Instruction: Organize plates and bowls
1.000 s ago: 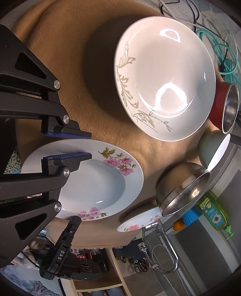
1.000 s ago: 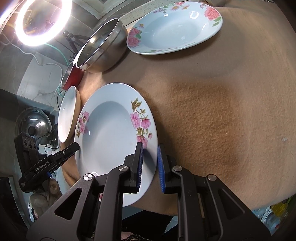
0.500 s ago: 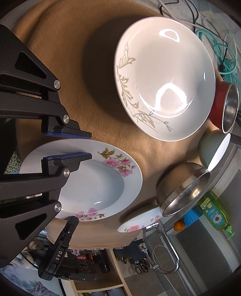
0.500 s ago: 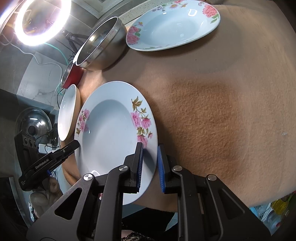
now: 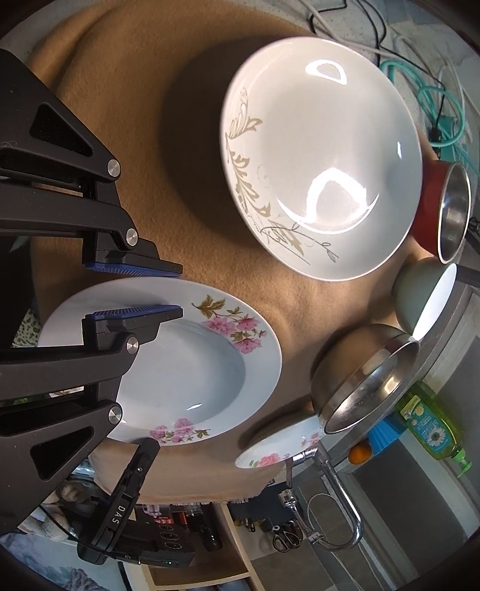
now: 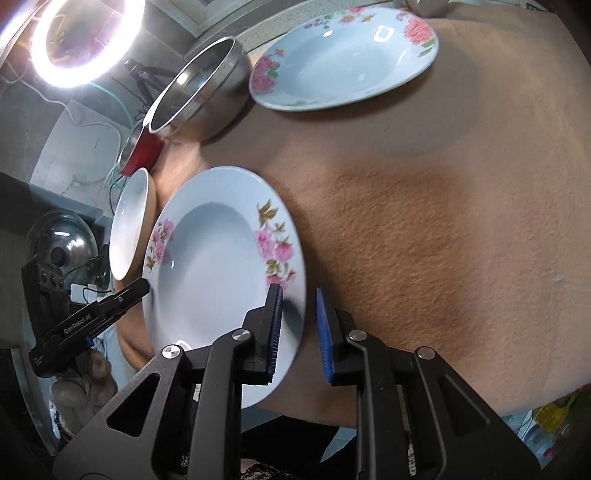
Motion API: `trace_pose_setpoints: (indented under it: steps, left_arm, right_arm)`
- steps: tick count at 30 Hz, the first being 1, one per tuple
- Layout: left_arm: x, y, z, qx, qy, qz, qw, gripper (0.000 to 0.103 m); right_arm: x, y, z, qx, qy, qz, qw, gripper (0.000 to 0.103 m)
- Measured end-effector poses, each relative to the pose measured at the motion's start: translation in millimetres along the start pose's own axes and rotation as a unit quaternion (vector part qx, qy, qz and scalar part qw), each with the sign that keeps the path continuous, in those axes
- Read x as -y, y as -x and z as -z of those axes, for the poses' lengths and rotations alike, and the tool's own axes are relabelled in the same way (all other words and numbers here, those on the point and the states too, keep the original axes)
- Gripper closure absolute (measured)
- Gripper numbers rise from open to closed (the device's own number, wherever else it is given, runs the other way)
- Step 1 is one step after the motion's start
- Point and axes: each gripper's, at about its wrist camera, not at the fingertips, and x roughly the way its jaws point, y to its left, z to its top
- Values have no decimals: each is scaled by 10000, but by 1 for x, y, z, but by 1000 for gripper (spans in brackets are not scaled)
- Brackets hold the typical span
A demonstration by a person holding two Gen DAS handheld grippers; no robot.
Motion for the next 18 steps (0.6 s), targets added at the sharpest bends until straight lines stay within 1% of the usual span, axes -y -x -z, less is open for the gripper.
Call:
trace_pose_setpoints:
  steps: [5,9,13,16,18]
  left_arm:
    - [5,9,-7,161,-5,-45,9999,90]
    - [22,17,-16,382,-184,-43,9991,90]
    - [49,15,-28,443,-334,148,9984,90]
    - [67,6,-35,360,-345,367,9981,90]
    - [77,-2,-39,302,-352,419,9980,90]
  right_arm:
    - [11,19,-8,245,-18,91,9997,84]
    - [28,38,-25,465,-85,146,9988,84]
    - [46,53,-49,637,-139,175,9977,84]
    - [57,60,-70,746,-123,205,9969,84]
    - [66,65,-84,802,-85,213,9965,84]
